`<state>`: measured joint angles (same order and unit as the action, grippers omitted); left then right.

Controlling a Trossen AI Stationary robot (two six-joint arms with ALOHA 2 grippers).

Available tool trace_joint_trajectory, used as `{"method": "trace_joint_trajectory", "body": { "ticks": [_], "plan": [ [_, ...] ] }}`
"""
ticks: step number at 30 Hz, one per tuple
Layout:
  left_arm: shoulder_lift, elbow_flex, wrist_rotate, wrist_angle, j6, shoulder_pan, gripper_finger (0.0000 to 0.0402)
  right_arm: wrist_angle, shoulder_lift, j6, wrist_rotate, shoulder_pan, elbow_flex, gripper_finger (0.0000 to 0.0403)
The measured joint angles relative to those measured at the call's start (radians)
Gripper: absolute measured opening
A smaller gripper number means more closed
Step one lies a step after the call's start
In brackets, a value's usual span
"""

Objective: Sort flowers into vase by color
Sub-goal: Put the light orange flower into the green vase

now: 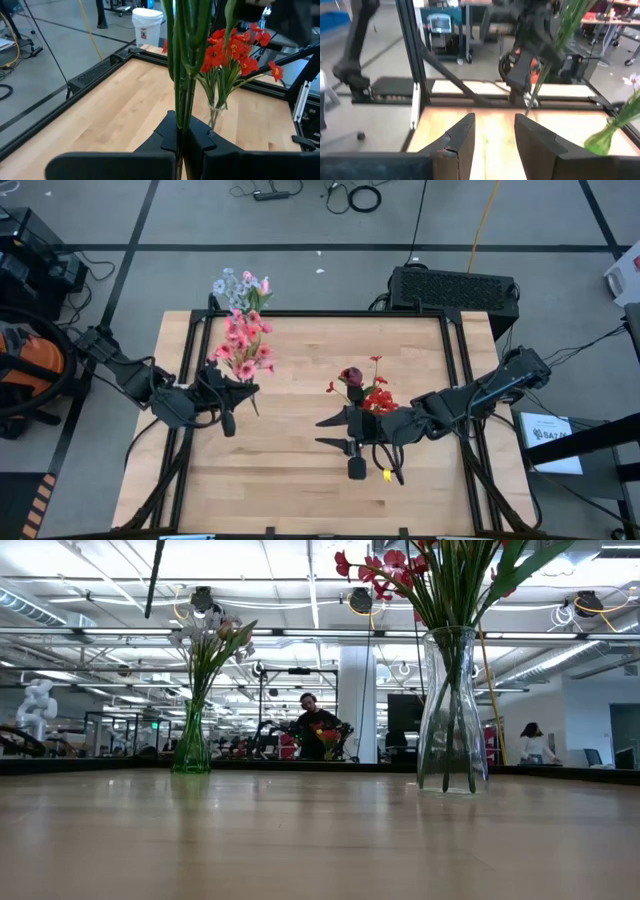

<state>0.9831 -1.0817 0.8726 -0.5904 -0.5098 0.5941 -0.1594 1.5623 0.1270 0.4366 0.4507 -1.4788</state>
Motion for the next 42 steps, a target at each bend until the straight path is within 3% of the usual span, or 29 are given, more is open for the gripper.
{"method": "trace_joint_trajectory", "body": {
  "ticks": [5,12,21,35,38,42],
  "plan": [
    [-0.001,0.000,-0.005,0.000,0.043,0.000,0.0010,-0.040,0.001,-0.049,0.007,0.000,0.000,0.0130],
    [-0.001,0.000,-0.014,-0.004,0.054,0.000,0.0010,0.073,0.001,-0.166,0.017,0.000,-0.002,0.0130],
    [-0.001,0.000,-0.072,-0.004,0.052,0.001,0.0010,-0.053,0.001,-0.131,0.042,0.000,-0.002,0.0130],
    [0.000,0.000,-0.071,-0.006,0.053,0.001,0.0010,0.152,-0.020,-0.160,0.039,0.000,-0.001,0.0130],
    [0.000,0.000,-0.071,-0.007,0.053,0.001,0.0010,0.107,-0.071,-0.085,0.040,0.000,-0.001,0.0130],
    [0.000,0.000,-0.070,-0.023,0.052,0.001,0.0010,-0.077,-0.158,0.045,0.035,0.002,-0.001,0.0130]
  ]
}}
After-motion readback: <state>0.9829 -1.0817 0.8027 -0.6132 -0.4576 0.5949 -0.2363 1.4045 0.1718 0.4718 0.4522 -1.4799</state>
